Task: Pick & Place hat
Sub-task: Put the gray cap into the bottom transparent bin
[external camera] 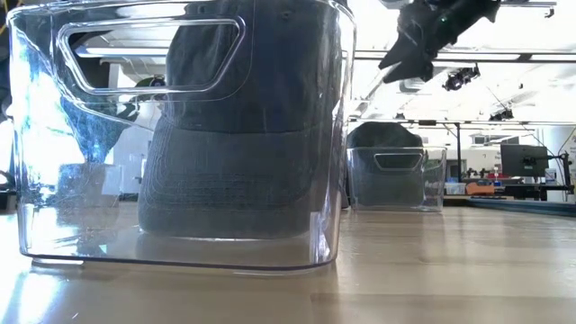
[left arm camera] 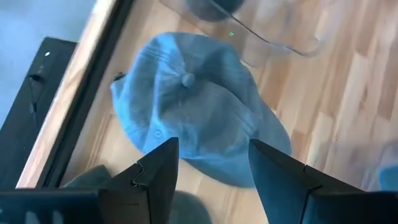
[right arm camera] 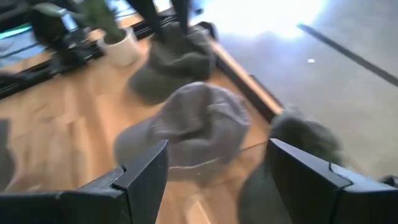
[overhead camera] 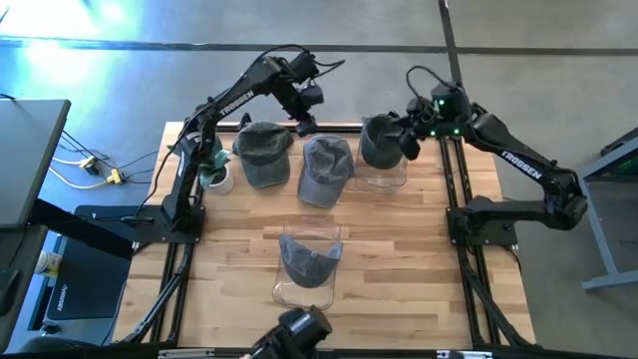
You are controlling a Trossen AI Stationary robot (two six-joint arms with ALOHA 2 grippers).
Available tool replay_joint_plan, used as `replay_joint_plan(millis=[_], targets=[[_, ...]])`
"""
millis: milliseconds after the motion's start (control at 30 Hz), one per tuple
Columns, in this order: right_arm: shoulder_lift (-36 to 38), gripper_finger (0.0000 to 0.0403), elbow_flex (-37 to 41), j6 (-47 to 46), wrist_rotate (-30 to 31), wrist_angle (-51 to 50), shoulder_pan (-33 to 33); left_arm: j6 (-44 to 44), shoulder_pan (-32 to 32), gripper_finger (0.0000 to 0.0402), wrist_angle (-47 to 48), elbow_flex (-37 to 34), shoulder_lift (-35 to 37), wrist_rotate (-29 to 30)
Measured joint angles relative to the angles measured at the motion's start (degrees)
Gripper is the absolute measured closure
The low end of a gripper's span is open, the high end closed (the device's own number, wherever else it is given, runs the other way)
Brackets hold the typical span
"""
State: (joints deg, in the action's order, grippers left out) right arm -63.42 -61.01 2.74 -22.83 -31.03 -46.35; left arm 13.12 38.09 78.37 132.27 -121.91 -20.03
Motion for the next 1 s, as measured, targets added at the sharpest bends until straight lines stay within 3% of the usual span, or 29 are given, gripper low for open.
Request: replay_joint_plan(millis=[167, 367, 667, 1000], targets=[[0.41, 0.0139, 0.0, -1.29, 1.67, -2.8, 4.62, 4.51, 0.62, 0.0211, -2.07, -5.62, -0.02, -3.3], [0.93, 0.0139, 0.0, -4.03, 6.87, -7.25, 8.16, 4.81, -0.53, 0.0211, -15.9, -14.45, -0.09, -3.32], [1.99, 0.0139, 0.0, -10.87, 7.8, -7.34, 10.51, 4.87, -5.13, 0.0211, -35.81, -24.47, -0.09, 11.24], [2.84, 0.0139, 0.0, -17.31, 8.37, -5.95, 12.85, 9.7, -6.71, 0.0211, -38.49, -29.86, -0.09, 9.93]])
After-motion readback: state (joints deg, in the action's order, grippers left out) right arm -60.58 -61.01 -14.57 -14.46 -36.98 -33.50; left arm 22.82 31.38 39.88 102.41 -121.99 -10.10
